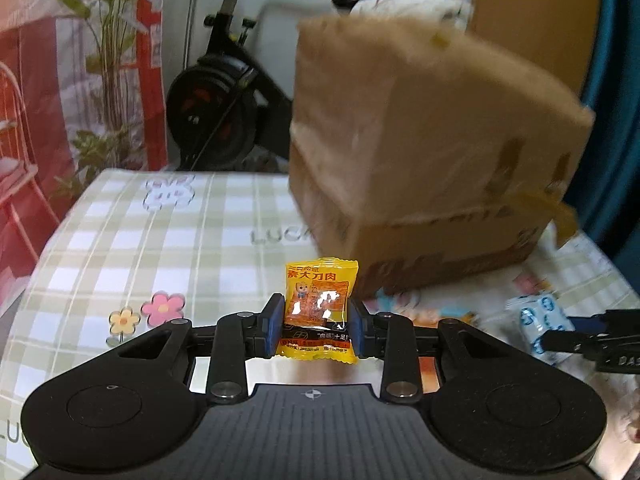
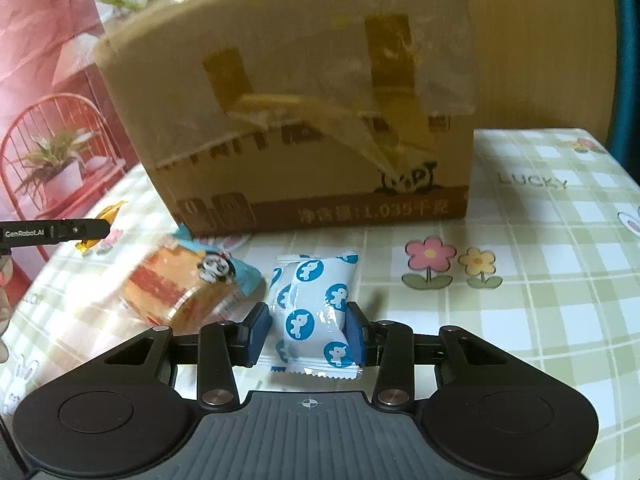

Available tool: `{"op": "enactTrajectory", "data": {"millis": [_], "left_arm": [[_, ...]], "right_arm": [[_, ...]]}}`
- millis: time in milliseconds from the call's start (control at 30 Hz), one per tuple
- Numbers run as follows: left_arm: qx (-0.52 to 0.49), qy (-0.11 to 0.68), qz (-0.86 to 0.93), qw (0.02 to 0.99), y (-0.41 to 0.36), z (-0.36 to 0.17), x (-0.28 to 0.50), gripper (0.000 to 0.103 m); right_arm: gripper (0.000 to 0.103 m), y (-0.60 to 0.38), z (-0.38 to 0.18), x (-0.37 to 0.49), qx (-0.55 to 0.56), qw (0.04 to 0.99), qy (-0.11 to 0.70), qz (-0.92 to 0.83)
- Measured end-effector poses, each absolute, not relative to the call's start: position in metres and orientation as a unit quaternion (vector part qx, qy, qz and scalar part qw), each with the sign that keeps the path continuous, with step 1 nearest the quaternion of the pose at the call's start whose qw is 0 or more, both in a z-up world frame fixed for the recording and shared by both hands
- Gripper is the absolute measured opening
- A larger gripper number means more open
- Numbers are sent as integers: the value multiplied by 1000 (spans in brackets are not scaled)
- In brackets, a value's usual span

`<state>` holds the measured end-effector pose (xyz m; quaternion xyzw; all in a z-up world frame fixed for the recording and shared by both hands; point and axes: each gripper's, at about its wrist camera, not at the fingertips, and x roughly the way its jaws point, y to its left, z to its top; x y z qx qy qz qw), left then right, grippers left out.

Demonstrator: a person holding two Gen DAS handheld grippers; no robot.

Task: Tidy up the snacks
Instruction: 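Carry both packets over the box and open both tools to drop them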

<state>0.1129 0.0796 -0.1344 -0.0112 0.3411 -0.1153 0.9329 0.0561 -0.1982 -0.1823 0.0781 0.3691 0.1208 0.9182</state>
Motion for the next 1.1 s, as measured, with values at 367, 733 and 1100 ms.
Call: {"op": "enactTrajectory", "data": {"millis": [367,733,1100], "left_arm": [[-28,232,-154,960,48,-53,103,35],[-45,200,-155,966,-2,-5,182,35],[-4,289,-153,945,-25,-39,257,46]], "right_arm": [[38,-217,-93,45,73,951,264,146],[37,-239,2,113,28,976,164,137],[44,-232,-20,193,17,972,222,76]]}}
